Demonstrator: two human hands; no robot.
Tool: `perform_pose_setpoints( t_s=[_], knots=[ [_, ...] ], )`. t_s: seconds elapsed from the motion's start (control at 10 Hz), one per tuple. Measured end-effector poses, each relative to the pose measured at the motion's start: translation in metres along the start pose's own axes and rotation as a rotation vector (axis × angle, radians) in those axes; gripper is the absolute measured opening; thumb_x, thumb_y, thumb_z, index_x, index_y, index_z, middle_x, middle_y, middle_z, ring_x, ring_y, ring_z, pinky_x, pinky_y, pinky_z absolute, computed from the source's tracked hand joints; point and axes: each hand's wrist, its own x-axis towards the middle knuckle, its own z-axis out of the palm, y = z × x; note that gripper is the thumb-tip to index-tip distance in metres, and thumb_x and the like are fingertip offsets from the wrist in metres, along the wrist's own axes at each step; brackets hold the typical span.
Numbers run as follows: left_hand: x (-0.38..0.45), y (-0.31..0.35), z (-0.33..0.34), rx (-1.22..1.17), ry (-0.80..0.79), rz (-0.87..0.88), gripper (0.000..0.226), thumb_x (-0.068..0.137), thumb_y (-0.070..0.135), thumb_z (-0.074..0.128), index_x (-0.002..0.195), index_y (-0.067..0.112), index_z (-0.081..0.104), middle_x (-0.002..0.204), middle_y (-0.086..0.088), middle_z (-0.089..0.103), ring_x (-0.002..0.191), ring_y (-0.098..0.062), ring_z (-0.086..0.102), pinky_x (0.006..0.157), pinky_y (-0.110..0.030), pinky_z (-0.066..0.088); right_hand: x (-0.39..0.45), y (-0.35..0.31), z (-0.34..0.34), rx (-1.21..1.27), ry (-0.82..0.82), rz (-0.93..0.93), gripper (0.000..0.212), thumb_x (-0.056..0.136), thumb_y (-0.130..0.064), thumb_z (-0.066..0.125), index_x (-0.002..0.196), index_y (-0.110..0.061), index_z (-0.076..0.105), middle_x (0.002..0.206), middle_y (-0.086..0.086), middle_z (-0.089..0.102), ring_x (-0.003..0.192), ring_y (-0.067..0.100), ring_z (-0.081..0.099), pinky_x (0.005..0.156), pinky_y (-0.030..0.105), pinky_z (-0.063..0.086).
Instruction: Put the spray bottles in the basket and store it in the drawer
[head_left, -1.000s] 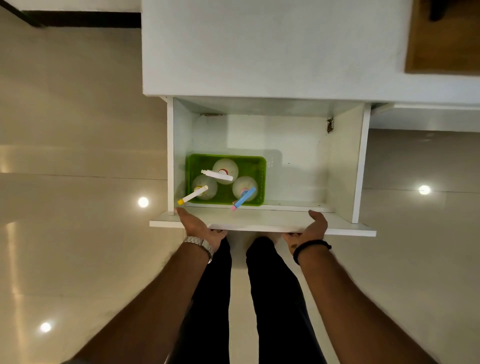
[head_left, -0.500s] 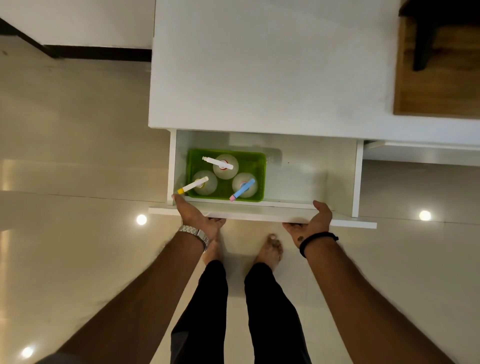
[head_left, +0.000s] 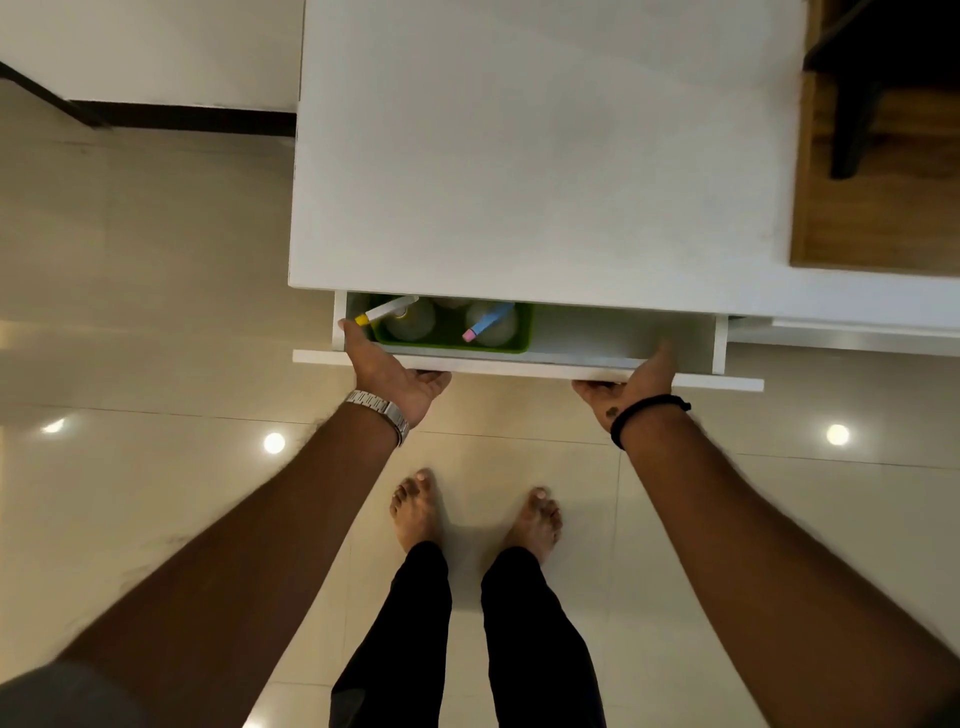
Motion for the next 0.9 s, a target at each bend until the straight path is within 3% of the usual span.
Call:
perform_pose_setpoints(
  t_s=[0.1,0.2,0.4,0.6,0.7,0.8,0.9],
  knots=[
    [0.003,0.009,0.011,0.015,-0.030,0.006,0.097,0.084,0.083,0.034,0.154,0.016,0.033,0.153,-0.025,0.040,0.137,-0.042,0.046,0.117,-0.055,0.038,0.002,-0.007,0.014,0.007,-0.005,-0.017,0.068,0.094,-0.060,0.051,0.145,-0.014,0.043,0.137,0.020,0.052,0.123,0.039,0.057,0.108,0.057,0.046],
    [0.005,0.022,0.021,0.030,-0.076,0.014,0.108,0.085,0.083,0.032,0.159,0.007,0.015,0.158,-0.028,0.031,0.143,-0.043,0.040,0.118,-0.053,0.038,0.004,-0.016,0.033,0.014,-0.015,-0.047,0.070,0.096,-0.058,0.051,0.147,-0.011,0.040,0.138,0.023,0.050,0.125,0.040,0.055,0.110,0.056,0.045],
    [0.011,0.042,0.025,0.143,-0.146,0.080,0.104,0.085,0.083,0.024,0.149,0.002,0.036,0.141,-0.025,0.055,0.124,-0.039,0.061,0.112,-0.050,0.046,0.009,-0.027,0.056,0.013,-0.035,-0.082,0.065,0.096,-0.056,0.051,0.138,-0.008,0.046,0.122,0.018,0.056,0.109,0.033,0.062,0.100,0.051,0.053],
    [0.016,0.045,0.020,0.383,-0.177,0.116,0.096,0.089,0.080,0.022,0.149,0.006,0.036,0.141,-0.019,0.058,0.123,-0.035,0.063,0.105,-0.047,0.051,0.006,-0.023,0.052,-0.194,-0.039,-0.137,0.062,0.098,-0.053,0.049,0.141,-0.009,0.047,0.121,0.013,0.057,0.109,0.029,0.060,0.097,0.046,0.054],
    [0.016,0.036,0.015,0.767,-0.157,0.137,0.091,0.094,0.075,0.018,0.151,0.007,0.036,0.148,-0.015,0.054,0.126,-0.031,0.060,0.107,-0.045,0.048,0.002,-0.014,0.042,-0.629,-0.001,-0.213,0.060,0.098,-0.057,0.042,0.137,-0.011,0.050,0.118,0.009,0.059,0.113,0.028,0.059,0.099,0.044,0.051],
    [0.003,0.024,-0.006,1.928,-0.186,0.398,0.075,0.098,0.065,0.026,0.149,0.011,0.036,0.155,-0.014,0.044,0.133,-0.034,0.053,0.110,-0.048,0.044,-0.020,0.007,0.021,-1.476,0.017,-0.389,0.062,0.096,-0.060,0.038,0.131,-0.012,0.057,0.118,0.010,0.064,0.115,0.031,0.059,0.088,0.037,0.045],
    [-0.007,0.019,-0.019,2.479,-0.229,0.753,0.069,0.099,0.058,0.032,0.150,0.013,0.030,0.159,-0.011,0.036,0.137,-0.035,0.048,0.107,-0.049,0.044,-0.034,0.018,0.005,-1.991,0.021,-0.596,0.067,0.096,-0.057,0.037,0.145,-0.012,0.045,0.146,0.012,0.051,0.134,0.033,0.049,0.102,0.046,0.039]
  ],
)
